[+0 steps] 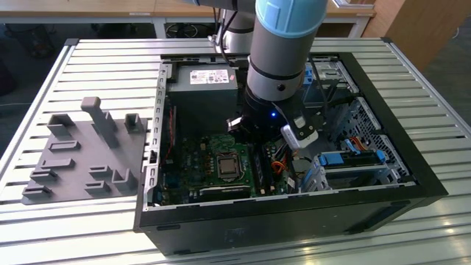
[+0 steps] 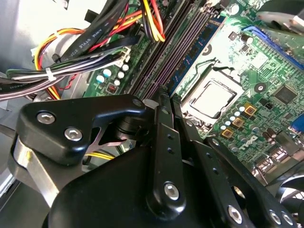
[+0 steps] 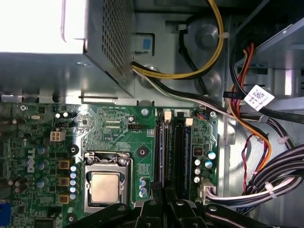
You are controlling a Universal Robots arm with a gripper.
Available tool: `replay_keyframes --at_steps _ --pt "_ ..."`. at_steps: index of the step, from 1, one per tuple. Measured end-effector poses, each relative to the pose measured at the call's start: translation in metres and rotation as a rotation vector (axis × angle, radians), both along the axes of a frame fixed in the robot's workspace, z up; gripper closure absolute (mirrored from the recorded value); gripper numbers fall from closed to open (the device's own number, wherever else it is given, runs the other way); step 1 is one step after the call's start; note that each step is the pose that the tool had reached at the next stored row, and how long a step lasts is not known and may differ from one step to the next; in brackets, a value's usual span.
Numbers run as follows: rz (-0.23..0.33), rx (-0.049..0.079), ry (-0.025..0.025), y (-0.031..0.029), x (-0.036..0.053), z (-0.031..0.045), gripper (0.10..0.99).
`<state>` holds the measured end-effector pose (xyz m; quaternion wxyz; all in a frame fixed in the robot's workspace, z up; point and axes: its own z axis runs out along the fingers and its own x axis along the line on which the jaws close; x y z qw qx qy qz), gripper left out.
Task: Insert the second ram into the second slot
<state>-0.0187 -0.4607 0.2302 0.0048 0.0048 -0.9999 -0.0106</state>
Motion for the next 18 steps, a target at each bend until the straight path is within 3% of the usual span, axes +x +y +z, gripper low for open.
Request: replay_keyframes --at_steps 8,18 --pt "-0.010 0.000 0.0000 -0.0003 0.0050 -0.0009 0.949" --pt "-0.010 -0.001 0.0000 -0.0003 0.0053 -0.0048 0.949"
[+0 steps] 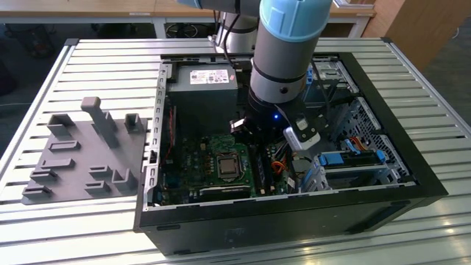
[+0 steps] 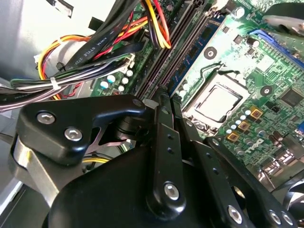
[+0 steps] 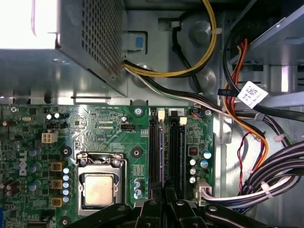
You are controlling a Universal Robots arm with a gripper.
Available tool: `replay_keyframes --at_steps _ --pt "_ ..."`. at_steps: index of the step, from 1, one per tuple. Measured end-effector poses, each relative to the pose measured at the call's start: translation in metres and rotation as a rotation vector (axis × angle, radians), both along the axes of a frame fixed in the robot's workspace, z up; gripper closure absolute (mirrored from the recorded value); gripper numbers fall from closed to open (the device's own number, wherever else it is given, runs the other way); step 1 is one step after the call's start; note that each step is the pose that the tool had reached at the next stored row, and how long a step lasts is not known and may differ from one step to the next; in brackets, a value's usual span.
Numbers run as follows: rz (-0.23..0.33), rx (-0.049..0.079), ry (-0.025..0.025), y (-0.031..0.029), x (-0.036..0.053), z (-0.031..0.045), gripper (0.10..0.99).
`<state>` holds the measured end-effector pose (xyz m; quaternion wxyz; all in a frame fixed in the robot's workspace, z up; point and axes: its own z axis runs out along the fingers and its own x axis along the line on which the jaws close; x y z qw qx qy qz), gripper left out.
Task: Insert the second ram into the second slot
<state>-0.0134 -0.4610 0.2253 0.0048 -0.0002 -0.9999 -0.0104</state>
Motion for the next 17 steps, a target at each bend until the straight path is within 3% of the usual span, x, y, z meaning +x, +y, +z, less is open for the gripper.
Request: replay_keyframes --at_steps 17 --pt "0.004 0.000 0.0005 -0.0014 -0.0005 -0.0026 0.949"
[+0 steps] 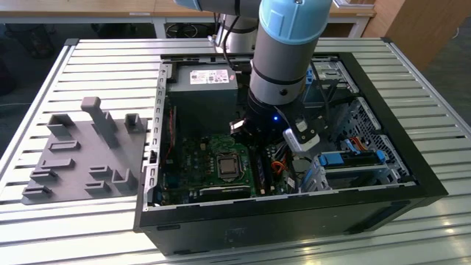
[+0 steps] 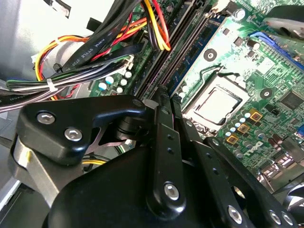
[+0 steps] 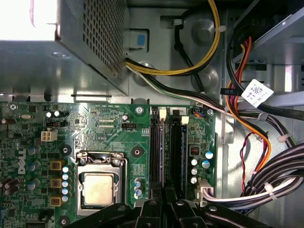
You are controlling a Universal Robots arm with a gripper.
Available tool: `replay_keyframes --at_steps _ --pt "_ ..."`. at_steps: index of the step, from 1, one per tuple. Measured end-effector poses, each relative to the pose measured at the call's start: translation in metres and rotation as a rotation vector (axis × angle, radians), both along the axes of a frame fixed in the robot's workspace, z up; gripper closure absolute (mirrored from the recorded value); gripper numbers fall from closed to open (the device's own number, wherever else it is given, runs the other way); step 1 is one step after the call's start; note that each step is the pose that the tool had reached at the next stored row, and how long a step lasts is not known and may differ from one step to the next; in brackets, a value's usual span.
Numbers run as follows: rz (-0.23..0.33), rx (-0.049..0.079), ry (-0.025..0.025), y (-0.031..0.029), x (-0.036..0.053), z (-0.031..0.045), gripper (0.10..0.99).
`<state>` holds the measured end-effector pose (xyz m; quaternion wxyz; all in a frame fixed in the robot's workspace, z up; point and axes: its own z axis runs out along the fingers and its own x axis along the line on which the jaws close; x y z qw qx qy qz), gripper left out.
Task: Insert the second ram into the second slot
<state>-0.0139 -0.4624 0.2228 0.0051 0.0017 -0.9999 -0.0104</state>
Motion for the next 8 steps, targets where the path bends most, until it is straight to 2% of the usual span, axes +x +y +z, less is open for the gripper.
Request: replay_keyframes --at_steps 8 --pt "0.000 0.000 0.0015 -0.0007 -0.0002 -0.0020 0.949"
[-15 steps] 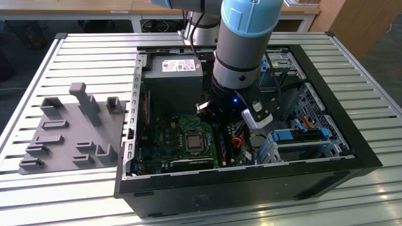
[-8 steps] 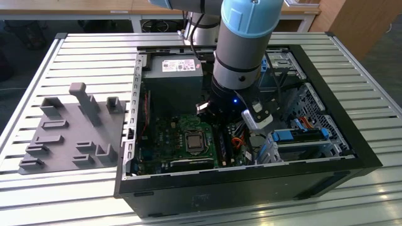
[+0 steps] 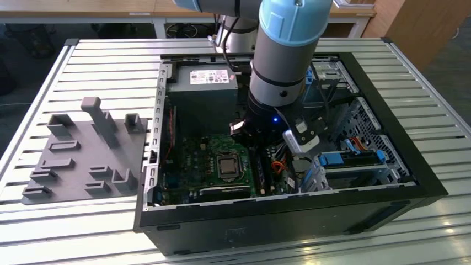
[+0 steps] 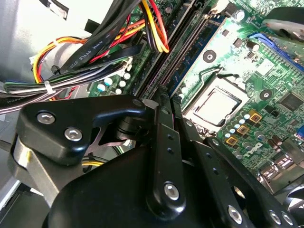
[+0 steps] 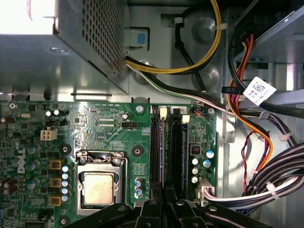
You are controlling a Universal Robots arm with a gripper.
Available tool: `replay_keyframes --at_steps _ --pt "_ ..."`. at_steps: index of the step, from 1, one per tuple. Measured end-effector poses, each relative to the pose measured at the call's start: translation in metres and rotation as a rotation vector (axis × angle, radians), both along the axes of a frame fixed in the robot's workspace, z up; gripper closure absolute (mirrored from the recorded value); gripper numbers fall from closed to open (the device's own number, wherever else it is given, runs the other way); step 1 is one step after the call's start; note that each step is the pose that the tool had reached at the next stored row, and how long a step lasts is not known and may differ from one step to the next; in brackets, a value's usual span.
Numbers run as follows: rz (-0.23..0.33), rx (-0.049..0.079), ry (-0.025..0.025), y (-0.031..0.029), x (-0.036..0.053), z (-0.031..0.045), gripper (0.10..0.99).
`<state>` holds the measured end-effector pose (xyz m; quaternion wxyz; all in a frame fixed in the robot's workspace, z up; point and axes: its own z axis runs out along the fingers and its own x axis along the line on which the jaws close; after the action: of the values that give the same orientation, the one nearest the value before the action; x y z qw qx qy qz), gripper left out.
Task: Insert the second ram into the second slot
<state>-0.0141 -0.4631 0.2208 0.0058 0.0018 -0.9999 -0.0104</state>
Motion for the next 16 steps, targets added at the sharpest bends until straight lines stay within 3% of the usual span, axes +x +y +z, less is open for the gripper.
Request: replay_keyframes --at_steps 16 --pt "-0.002 0.000 0.0023 0.0000 0.0000 -0.0032 0.949"
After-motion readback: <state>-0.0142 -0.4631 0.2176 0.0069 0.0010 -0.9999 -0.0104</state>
